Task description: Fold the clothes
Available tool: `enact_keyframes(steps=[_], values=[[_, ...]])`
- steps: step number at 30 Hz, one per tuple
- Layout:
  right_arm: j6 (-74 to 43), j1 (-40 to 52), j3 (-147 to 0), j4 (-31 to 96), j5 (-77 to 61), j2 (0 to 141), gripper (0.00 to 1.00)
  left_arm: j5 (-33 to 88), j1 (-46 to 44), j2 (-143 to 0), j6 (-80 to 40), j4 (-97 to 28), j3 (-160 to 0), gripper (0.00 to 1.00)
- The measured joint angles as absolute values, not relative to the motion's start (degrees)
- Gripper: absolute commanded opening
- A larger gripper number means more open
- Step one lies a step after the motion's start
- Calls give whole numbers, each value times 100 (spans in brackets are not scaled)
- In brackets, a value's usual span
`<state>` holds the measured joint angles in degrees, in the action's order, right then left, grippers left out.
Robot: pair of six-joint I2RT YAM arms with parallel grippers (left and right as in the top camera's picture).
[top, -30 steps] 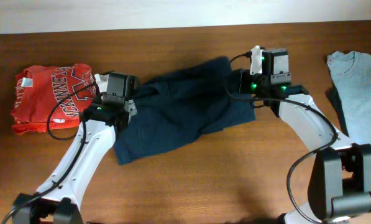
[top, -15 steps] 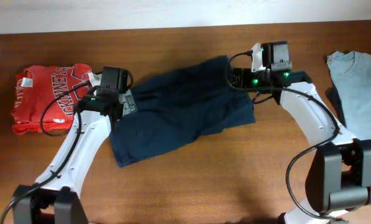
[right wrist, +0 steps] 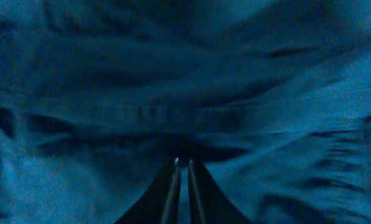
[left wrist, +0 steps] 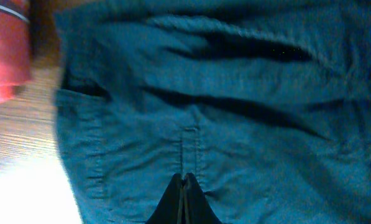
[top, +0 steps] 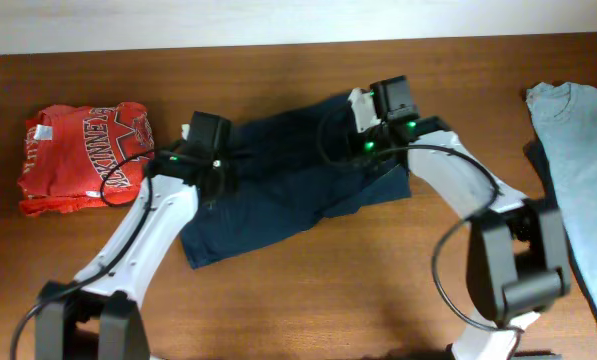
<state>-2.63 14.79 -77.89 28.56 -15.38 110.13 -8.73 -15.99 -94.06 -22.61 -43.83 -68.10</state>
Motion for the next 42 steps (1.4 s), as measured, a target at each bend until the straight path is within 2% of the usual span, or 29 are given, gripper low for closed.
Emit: enact_keyframes(steps=[4,10,18,22,24,26,29,30,34,39,42], values=[[-266,1511,-7787,2482,-1553,11454,10,-827,-1745,-9616,-2274,-4392,-6810,1],[-443,1511,-7780,1013,-1553,11598,13,-829,-1745,-9616,-2274,-4307,-6816,1],[-908,1511,-7811,-303,-1457,11907,20,-832,-1745,-9616,-2274,-4309,-6816,1],[-1035,1470,-7819,-246,-1422,12180,29,-858,-1745,-9616,-2274,-4309,-6816,1],[-1066,1400,-7885,19,-1422,12164,34,-902,-1745,-9616,-2274,-4298,-6816,1],[-1098,1251,-8079,585,-1417,12123,56,-945,-1745,-9616,-2274,-4265,-6816,1],[-1120,917,-8779,2169,-1400,11915,94,-982,-1745,-9616,-2274,-4244,-6816,1],[-1098,803,-9100,2810,-1393,11848,98,-987,-1745,-9616,-2274,-4246,-6816,1],[-838,266,-9922,4858,-1538,11548,99,-991,-1745,-9616,-2274,-4241,-6816,1],[-329,-519,-9926,6226,-1831,11607,99,-996,-1745,-9616,-2274,-4246,-6816,1],[21,-698,-9926,6567,-2051,11701,99,-993,-1745,-9616,-2274,-4248,-6816,1]])
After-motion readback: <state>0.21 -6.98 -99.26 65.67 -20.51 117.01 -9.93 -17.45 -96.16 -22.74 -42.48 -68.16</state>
